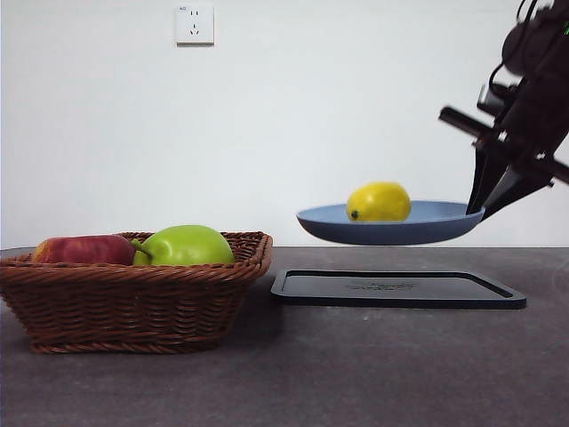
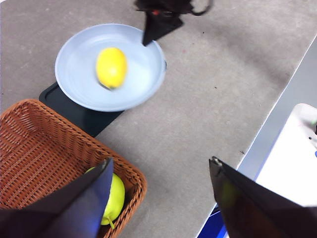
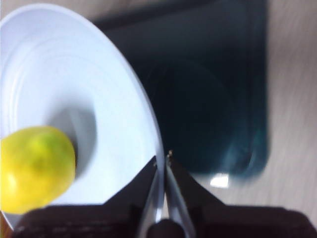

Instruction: Take the lemon from the basket,put the lemon in the plate,hand out the plate

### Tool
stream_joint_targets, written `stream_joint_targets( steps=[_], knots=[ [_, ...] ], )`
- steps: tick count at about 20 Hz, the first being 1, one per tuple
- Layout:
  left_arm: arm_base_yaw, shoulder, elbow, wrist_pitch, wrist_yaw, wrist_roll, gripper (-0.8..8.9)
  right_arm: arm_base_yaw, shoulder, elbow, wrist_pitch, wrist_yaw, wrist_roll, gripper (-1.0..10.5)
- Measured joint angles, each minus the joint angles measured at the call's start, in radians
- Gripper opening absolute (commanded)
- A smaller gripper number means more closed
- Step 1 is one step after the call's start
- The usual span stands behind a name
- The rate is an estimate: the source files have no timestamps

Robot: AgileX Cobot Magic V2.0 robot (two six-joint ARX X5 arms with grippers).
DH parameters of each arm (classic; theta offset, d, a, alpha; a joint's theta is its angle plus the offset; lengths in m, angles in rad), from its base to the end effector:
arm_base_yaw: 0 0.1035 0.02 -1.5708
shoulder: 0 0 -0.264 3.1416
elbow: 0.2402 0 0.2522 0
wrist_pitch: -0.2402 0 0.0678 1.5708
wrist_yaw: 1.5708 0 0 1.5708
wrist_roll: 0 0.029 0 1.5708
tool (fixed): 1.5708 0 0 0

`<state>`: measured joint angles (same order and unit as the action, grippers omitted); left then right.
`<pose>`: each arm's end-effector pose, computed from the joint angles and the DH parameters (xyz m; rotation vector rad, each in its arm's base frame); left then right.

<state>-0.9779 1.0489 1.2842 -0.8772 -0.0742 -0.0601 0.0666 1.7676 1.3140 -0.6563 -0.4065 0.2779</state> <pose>0.1080 -0.1564 0.3899 0.2787 0.5989 -0.8526 0.3585 0.0354 0.2244 0.4338 1.1598 0.2682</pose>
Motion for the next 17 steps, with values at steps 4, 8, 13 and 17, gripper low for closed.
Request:
stream_joint_targets(
  steps=[4,8,13,17],
  knots=[
    [0.000,0.002,0.000,-0.010,-0.002,0.000,3.37,-0.015,0.125,0.060,0.020,0.003,-0.002,0.0],
    [0.000,0.002,0.000,-0.010,-0.002,0.000,3.37,-0.021,0.172,0.060,0.043,0.031,-0.002,0.0],
    [0.000,0.004,0.000,-0.008,-0.002,0.000,3.37,-0.021,0.190,0.061,0.048,0.043,-0.002,0.6],
    [0.000,0.004,0.000,-0.003,-0.008,0.000,3.37,-0.021,0.192,0.061,0.051,0.043,-0.031,2.2]
  ],
)
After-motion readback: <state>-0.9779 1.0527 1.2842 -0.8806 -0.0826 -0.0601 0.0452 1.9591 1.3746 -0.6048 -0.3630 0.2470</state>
